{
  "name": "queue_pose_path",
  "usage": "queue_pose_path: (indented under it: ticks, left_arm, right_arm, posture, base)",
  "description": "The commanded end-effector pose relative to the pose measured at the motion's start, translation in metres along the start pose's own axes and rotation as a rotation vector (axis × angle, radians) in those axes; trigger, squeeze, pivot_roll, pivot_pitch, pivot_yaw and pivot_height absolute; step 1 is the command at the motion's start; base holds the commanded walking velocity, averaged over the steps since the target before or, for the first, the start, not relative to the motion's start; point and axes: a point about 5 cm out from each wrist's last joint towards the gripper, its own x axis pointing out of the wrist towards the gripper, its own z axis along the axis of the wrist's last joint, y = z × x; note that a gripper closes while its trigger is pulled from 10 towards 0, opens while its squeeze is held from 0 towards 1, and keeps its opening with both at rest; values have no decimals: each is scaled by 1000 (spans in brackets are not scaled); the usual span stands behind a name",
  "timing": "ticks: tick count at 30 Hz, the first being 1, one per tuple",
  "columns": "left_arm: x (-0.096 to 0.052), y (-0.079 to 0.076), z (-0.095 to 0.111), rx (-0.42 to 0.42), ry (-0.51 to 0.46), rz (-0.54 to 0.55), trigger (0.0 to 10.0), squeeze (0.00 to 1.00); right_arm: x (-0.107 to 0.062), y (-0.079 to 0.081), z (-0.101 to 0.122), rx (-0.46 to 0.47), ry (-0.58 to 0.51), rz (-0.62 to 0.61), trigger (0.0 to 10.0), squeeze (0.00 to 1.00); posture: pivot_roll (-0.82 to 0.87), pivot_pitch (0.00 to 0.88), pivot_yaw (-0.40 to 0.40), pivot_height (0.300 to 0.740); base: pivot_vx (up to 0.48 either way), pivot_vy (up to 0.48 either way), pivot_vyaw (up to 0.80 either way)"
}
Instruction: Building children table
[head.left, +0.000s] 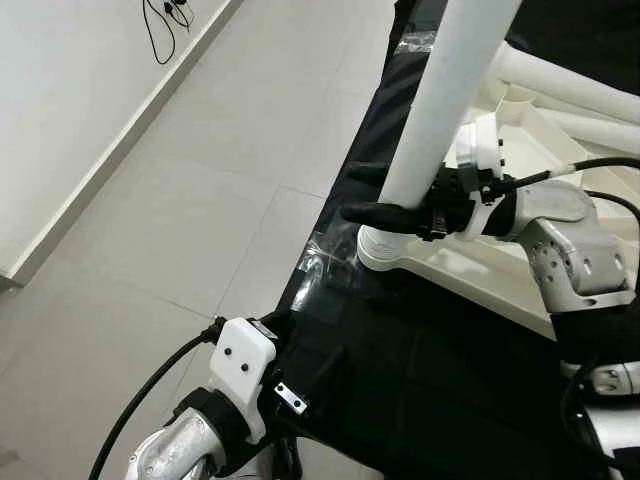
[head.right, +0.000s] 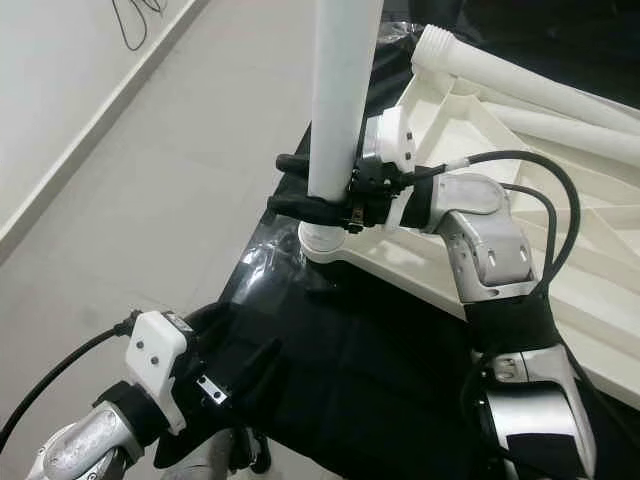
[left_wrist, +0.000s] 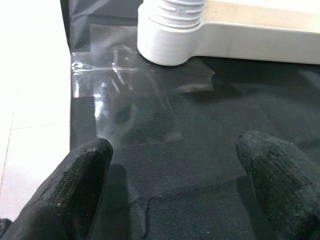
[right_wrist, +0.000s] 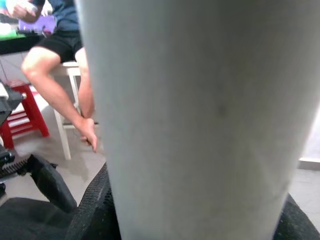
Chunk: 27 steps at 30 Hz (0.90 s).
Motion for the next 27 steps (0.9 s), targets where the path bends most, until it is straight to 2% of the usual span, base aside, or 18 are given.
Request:
queue_pose_path:
  ticks: [1, 7, 17, 19, 27]
  left_arm:
    - [-3, -2, -8, -5, 42, -10, 10000, 0]
    - [-4, -2, -9, -4, 42, -12, 10000, 0]
    - [-4, -1, -9, -3, 38, -10, 10000, 0]
    - [-3, -1, -8, -4, 35, -8, 10000, 0]
    - [-2, -1, -8, -8, 33, -4, 10000, 0]
  right_arm:
    - [5, 15, -19, 55, 72, 70, 10000, 0]
    - [8, 23, -21, 2, 138, 131, 10000, 0]
    - [9, 25, -18, -2, 158, 182, 10000, 0]
    - [11, 20, -8, 51, 75, 159, 10000, 0]
    - [12, 12, -5, 104, 15, 71, 10000, 0]
  posture:
    - [17, 428, 66, 740]
    - [14, 418, 66, 740]
    - [12, 422, 63, 740]
    - [10, 427, 60, 740]
    - [10, 431, 60, 740]
  base:
    - [0, 0, 0]
    - [0, 0, 0]
    - [0, 0, 0]
    - [0, 0, 0]
    - [0, 0, 0]
